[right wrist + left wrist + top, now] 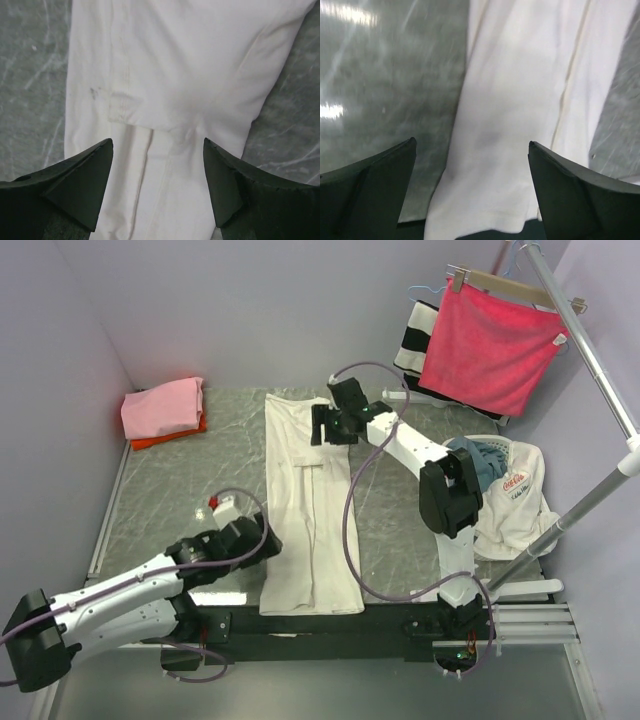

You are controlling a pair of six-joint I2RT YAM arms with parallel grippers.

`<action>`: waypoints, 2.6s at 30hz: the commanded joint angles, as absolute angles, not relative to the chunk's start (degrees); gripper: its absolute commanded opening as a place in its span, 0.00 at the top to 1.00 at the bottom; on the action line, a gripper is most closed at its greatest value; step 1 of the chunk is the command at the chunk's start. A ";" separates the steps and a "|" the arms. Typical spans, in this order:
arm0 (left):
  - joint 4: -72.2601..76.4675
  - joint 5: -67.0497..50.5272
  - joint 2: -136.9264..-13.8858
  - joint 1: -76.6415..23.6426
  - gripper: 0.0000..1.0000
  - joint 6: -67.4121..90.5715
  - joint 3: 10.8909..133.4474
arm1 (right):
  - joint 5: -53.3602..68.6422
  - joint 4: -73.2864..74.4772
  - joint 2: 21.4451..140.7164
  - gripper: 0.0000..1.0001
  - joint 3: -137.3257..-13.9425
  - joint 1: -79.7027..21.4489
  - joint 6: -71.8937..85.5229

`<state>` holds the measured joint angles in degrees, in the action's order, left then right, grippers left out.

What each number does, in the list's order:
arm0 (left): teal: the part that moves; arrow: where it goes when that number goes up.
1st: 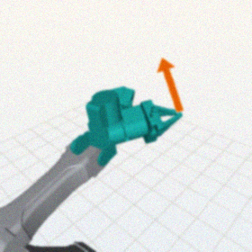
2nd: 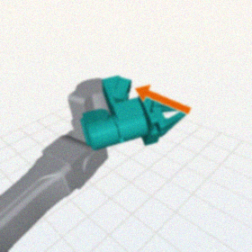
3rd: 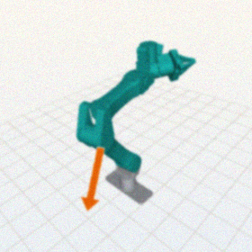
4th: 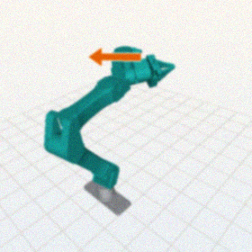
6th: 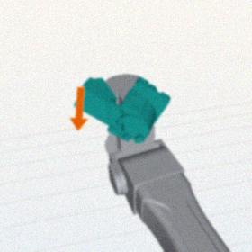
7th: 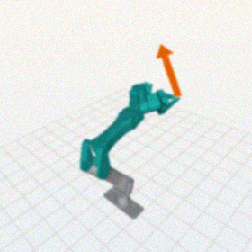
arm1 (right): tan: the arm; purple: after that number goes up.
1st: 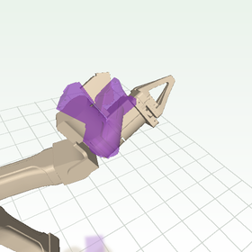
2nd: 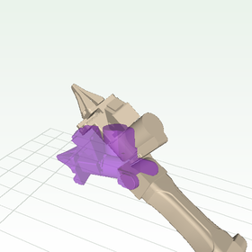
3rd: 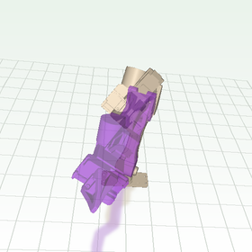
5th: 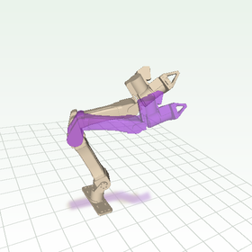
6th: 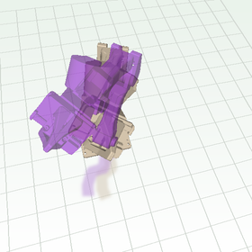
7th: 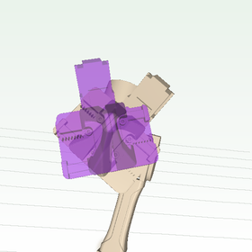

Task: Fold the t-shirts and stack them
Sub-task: Fold the tshirt

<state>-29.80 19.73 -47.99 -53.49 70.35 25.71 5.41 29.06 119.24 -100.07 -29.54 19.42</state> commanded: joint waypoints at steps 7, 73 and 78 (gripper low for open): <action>-0.47 16.88 -77.29 -32.79 0.01 37.03 44.54 | 3.18 31.39 122.71 0.20 -104.80 -26.19 18.71; 3.42 -11.44 -90.04 -19.76 0.01 29.34 71.48 | 13.26 27.86 59.60 0.11 -37.63 -31.02 31.20; 0.18 -2.57 -67.12 -27.67 0.00 36.19 46.35 | 15.55 28.21 55.38 0.12 -32.71 -32.43 32.34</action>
<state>5.85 -10.92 -75.70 -22.94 29.26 62.35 12.25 28.64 59.02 -35.24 -31.14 31.11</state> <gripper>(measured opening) 0.994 0.884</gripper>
